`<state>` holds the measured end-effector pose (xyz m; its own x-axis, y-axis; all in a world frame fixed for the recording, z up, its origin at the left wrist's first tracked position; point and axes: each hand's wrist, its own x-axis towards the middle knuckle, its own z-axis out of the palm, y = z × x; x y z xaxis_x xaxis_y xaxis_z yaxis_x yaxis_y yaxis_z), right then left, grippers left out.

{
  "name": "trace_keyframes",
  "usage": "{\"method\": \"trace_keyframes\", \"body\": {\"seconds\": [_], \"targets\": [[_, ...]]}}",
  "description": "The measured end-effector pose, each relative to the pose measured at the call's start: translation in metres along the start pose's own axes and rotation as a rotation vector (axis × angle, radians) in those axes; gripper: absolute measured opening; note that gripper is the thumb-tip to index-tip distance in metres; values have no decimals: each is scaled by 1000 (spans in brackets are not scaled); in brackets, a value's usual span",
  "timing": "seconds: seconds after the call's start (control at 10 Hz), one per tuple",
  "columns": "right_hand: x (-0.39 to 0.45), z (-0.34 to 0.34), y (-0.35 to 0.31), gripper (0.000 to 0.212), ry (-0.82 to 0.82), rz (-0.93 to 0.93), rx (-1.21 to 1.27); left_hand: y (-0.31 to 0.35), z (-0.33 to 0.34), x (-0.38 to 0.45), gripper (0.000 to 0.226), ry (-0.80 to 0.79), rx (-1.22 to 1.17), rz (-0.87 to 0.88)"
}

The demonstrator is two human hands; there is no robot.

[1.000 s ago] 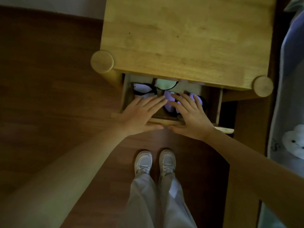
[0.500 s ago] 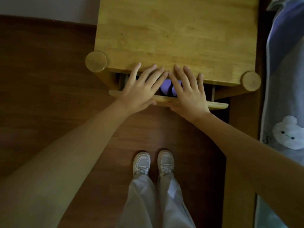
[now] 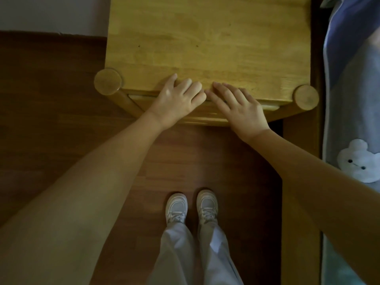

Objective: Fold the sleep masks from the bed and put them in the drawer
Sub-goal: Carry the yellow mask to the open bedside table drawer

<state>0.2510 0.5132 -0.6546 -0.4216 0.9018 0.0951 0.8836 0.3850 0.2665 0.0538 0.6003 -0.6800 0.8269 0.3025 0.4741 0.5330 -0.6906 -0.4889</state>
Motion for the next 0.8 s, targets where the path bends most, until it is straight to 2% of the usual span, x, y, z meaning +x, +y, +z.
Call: {"method": "trace_keyframes", "body": {"seconds": [0.3,0.4,0.5,0.6,0.7,0.8], "targets": [[13,4,5,36,60,-81,-100,-1,-2,8,13,31,-112,-44],[16,1,9,37,107,-116,-127,2,-6,7,15,21,-97,-88],[16,-1,6,37,49,-67,-82,1,-8,8,14,-54,-102,-93],[16,-14,3,41,-25,-7,-72,-1,-22,8,20,-252,-128,-33],[26,-41,4,53,-283,37,134,-9,-54,17,35,-495,-248,-87],[40,-87,16,51,-446,76,205,-25,-90,25,59,-909,-407,-126]]}}
